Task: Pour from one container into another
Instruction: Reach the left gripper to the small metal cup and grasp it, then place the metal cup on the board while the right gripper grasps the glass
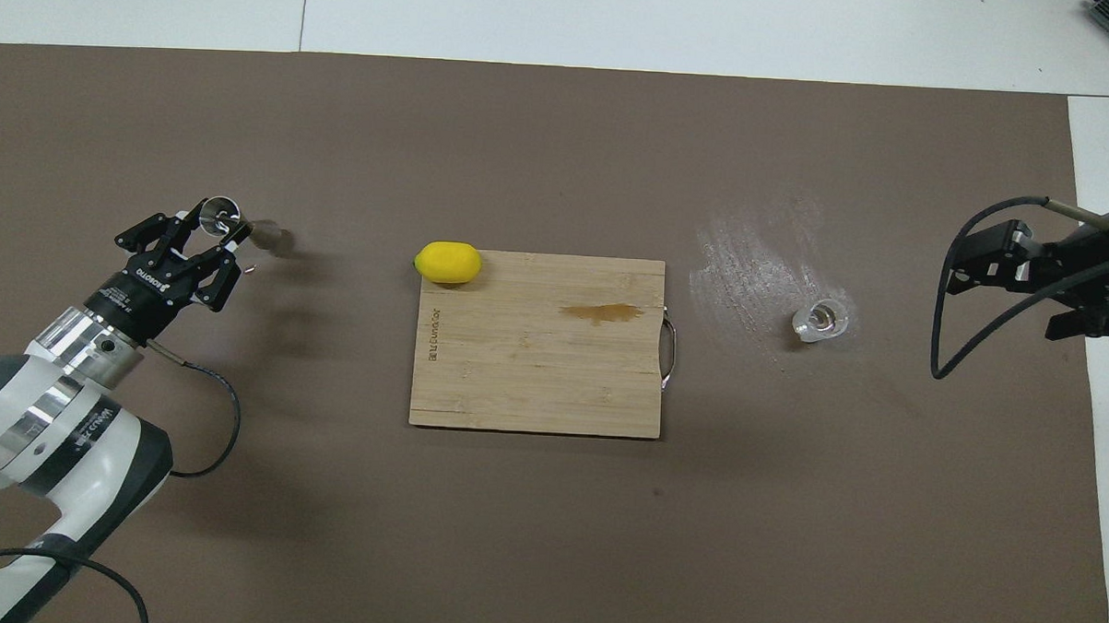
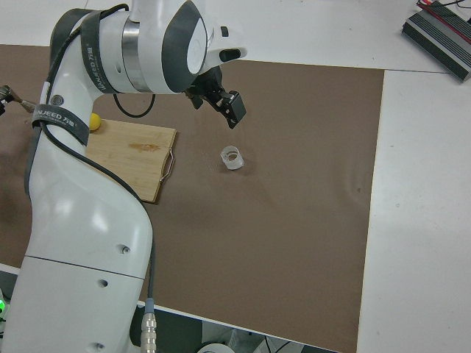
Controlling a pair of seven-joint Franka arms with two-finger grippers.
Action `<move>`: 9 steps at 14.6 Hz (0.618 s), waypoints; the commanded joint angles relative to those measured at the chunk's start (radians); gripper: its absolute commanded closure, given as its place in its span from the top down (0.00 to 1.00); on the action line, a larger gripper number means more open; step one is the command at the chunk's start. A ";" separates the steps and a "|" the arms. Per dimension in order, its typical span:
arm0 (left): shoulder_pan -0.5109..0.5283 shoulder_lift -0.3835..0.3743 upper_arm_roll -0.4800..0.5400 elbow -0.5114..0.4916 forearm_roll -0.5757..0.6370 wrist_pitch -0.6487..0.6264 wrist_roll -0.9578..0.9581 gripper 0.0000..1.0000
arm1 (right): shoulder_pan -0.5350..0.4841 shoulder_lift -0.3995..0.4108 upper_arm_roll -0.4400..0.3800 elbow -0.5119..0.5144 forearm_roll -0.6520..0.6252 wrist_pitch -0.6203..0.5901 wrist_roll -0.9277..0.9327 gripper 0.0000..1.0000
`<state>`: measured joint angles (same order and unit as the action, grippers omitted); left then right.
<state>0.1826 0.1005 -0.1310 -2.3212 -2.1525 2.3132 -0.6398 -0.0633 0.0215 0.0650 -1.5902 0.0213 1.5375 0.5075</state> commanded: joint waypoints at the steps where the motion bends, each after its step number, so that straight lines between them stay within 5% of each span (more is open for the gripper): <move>1: -0.020 -0.042 -0.083 0.028 -0.027 0.044 -0.099 0.00 | -0.085 -0.006 0.004 -0.051 0.115 0.024 0.110 0.98; 6: -0.103 -0.065 -0.323 0.130 -0.040 0.287 -0.245 0.00 | -0.190 0.037 0.004 -0.123 0.219 0.070 0.365 0.93; 9: -0.181 -0.055 -0.392 0.160 -0.160 0.377 -0.218 0.00 | -0.286 0.128 0.004 -0.126 0.317 0.084 0.401 0.97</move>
<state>0.0544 0.0377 -0.5082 -2.1833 -2.2440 2.6309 -0.8660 -0.2820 0.0994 0.0589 -1.7051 0.2677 1.5938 0.8779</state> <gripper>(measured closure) 0.493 0.057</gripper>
